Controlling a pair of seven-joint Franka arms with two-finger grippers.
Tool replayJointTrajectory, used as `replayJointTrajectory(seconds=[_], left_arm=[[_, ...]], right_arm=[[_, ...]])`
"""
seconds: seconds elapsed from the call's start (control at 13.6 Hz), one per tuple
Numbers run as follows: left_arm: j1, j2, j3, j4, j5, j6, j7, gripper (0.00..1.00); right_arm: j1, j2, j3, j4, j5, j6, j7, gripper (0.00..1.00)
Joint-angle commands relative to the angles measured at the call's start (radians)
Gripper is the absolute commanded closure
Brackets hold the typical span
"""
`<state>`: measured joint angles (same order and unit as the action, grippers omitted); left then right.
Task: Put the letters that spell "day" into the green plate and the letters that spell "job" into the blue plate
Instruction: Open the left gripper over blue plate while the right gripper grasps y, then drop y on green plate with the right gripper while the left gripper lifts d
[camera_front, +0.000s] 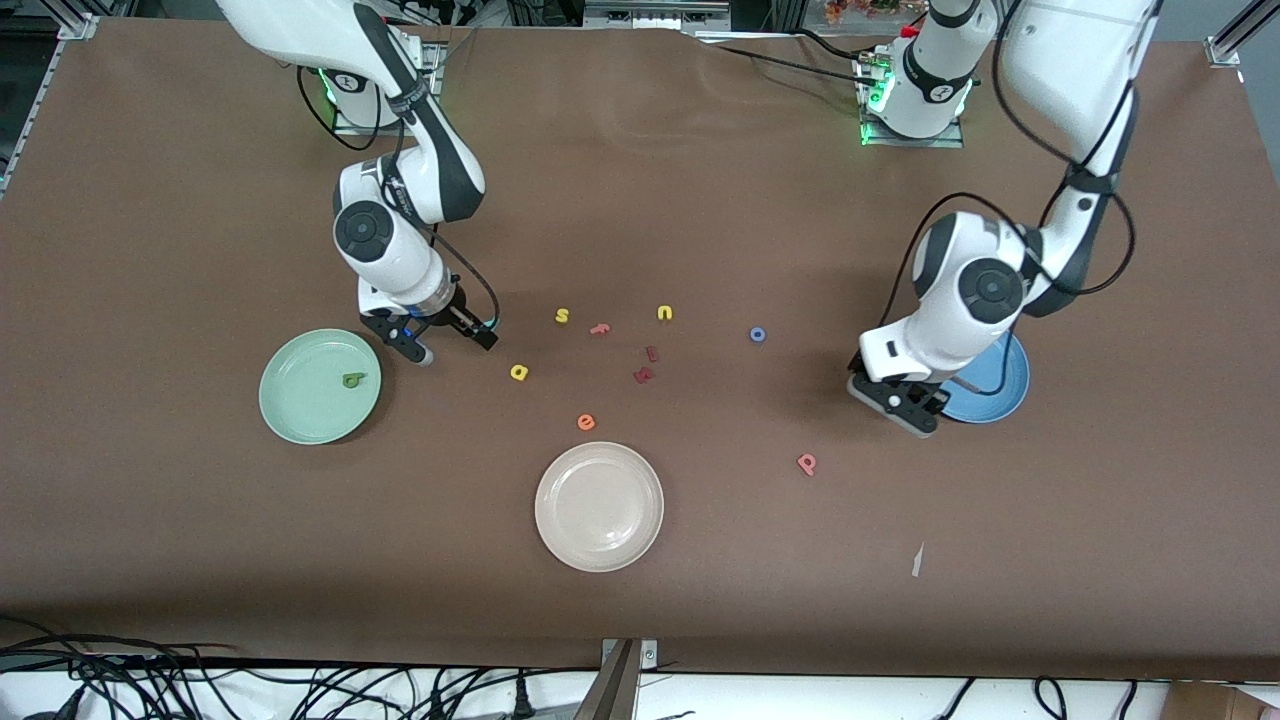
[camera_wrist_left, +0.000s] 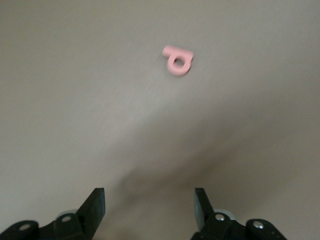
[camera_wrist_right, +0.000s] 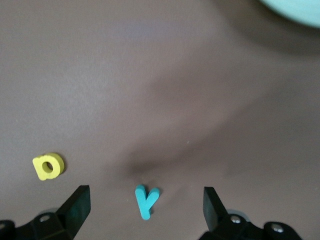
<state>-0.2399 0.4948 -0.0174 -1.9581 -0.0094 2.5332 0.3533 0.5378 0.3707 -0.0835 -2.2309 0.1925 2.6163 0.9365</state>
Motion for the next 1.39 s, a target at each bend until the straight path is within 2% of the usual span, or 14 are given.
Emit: replayJointTrajectory(seconds=[0.0, 0.29, 0.44, 0.59, 0.73, 0.95, 1.25, 1.32], left_arm=[[-0.047, 0.112, 0.01, 0.166, -0.061, -0.007, 0.001, 0.2], [-0.084, 0.194, 0.013, 0.281, -0.087, -0.005, -0.014, 0.2], [-0.102, 0.214, 0.014, 0.283, -0.086, 0.021, -0.065, 0.2], [-0.102, 0.231, 0.017, 0.283, -0.086, 0.027, -0.07, 0.2], [-0.108, 0.249, 0.02, 0.283, -0.084, 0.051, -0.071, 0.2], [-0.114, 0.26, 0.02, 0.283, -0.086, 0.064, -0.071, 0.2], [-0.117, 0.304, 0.033, 0.338, -0.084, 0.087, -0.07, 0.21], [-0.117, 0.307, 0.034, 0.338, -0.084, 0.09, -0.07, 0.25]], right_arm=[[0.025, -0.012, 0.004, -0.058, 0.008, 0.085, 0.042, 0.0], [0.048, 0.03, 0.004, -0.059, 0.008, 0.123, 0.051, 0.04], [0.057, 0.037, 0.004, -0.059, 0.008, 0.123, 0.056, 0.06], [0.057, 0.056, 0.004, -0.059, 0.008, 0.134, 0.056, 0.13], [0.06, 0.062, 0.004, -0.056, 0.008, 0.146, 0.056, 0.3], [0.06, 0.07, 0.004, -0.05, 0.008, 0.146, 0.056, 0.68], [0.059, 0.065, 0.001, -0.036, 0.008, 0.142, 0.051, 0.99], [0.059, 0.047, -0.005, -0.03, 0.008, 0.118, 0.044, 1.0]])
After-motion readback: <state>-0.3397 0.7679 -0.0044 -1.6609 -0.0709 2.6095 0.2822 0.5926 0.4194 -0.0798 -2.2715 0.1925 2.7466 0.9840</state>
